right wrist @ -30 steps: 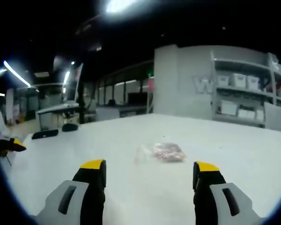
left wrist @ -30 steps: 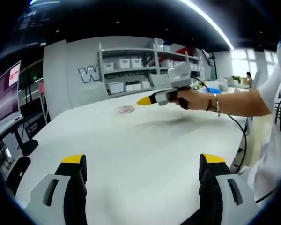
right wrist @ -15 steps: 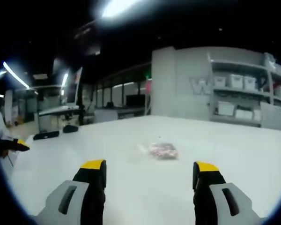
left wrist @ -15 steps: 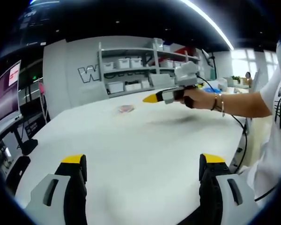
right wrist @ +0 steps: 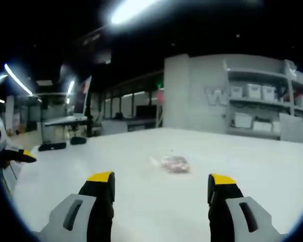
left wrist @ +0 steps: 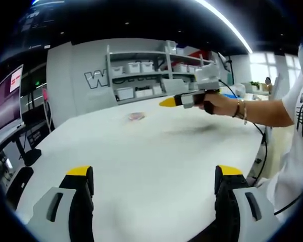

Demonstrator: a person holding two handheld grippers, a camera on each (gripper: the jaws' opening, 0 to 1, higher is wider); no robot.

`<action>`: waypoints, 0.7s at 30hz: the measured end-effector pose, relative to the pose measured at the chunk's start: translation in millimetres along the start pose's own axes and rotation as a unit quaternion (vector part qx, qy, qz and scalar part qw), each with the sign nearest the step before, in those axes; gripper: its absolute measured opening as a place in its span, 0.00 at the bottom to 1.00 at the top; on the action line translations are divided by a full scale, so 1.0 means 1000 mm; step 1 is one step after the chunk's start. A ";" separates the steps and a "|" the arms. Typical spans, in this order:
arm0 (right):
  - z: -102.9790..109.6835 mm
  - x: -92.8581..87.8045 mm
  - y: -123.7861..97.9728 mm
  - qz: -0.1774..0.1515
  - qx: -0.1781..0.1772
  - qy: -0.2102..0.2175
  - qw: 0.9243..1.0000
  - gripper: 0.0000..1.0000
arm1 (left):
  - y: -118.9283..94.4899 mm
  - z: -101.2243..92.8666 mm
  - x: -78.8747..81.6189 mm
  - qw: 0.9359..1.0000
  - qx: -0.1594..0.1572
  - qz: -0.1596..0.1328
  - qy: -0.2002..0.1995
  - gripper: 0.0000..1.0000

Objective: Open the resealable bag by pulling the two sides of the seal apart until the entire bag opening is separated and visibly accessible.

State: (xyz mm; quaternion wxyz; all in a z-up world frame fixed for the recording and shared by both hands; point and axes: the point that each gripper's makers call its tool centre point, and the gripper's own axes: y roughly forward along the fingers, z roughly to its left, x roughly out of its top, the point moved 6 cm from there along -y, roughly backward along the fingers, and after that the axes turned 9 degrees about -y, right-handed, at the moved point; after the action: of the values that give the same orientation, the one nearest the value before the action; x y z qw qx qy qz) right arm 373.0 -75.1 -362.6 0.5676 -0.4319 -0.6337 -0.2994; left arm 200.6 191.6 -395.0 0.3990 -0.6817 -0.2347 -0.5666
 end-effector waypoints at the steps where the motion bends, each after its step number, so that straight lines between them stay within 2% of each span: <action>1: 0.000 0.000 -0.001 0.000 0.000 0.001 1.000 0.75 | 0.000 0.000 0.000 1.000 0.000 -0.001 0.001 0.99; 21: 0.000 -0.002 -0.026 -0.005 -0.009 -0.004 1.000 0.75 | -0.011 -0.008 -0.008 1.000 -0.001 0.000 0.005 0.99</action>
State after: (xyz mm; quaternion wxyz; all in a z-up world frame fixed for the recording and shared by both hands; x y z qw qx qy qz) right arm 349.9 -87.3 -361.9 0.5596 -0.4352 -0.6352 -0.3064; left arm 185.7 192.5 -398.9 0.3997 -0.6790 -0.2324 -0.5703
